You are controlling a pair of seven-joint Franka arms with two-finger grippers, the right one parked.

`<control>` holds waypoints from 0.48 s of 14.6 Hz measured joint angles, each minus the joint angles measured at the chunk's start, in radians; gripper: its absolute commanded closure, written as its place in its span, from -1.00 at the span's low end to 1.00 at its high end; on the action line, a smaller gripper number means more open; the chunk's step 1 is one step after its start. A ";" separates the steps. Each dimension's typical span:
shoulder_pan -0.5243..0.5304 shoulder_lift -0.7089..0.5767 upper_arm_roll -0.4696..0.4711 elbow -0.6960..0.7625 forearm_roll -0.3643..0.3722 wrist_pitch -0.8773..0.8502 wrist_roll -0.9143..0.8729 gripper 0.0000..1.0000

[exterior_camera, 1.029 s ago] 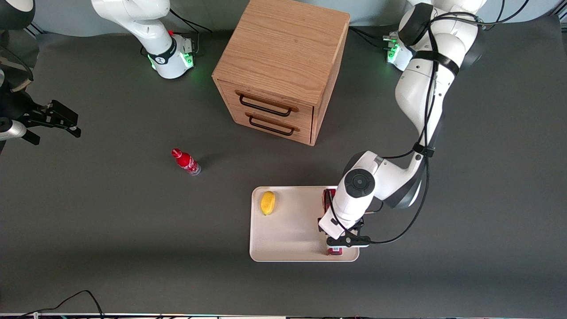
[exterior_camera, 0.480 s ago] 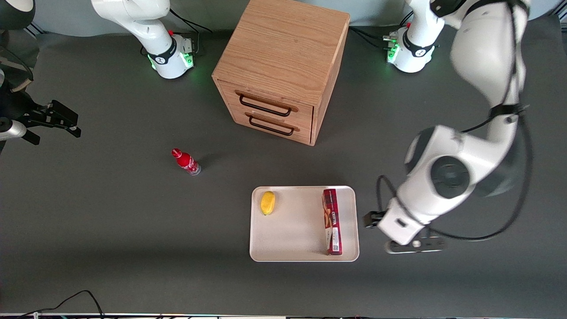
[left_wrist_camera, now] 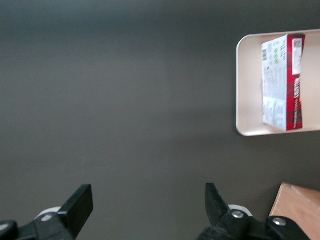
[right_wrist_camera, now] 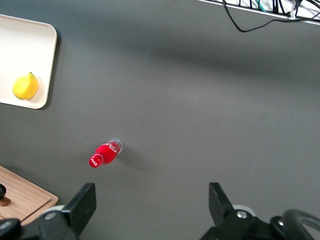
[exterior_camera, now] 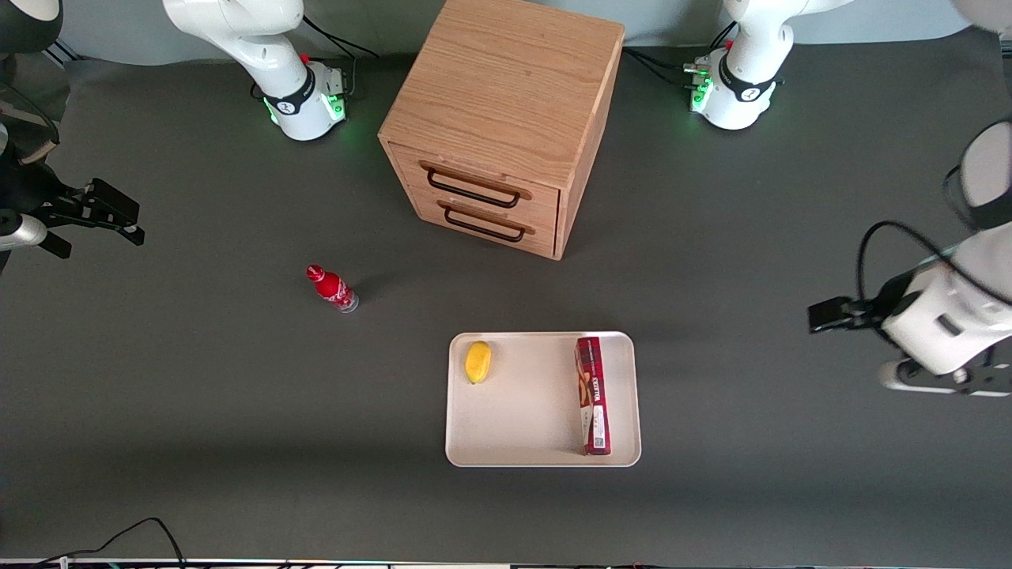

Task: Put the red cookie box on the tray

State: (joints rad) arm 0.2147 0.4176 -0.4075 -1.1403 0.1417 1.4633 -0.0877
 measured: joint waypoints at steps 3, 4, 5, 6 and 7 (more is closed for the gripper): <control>0.078 -0.099 0.000 -0.014 -0.029 -0.103 0.100 -1.00; 0.104 -0.136 0.000 -0.026 -0.038 -0.124 0.131 -1.00; 0.124 -0.173 0.000 -0.044 -0.045 -0.135 0.155 -1.00; 0.136 -0.210 0.000 -0.066 -0.048 -0.137 0.171 -1.00; 0.139 -0.240 0.000 -0.083 -0.049 -0.142 0.175 -1.00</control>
State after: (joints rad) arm 0.3533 0.1780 -0.4072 -1.2236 0.0926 1.3212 0.0873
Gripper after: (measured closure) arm 0.000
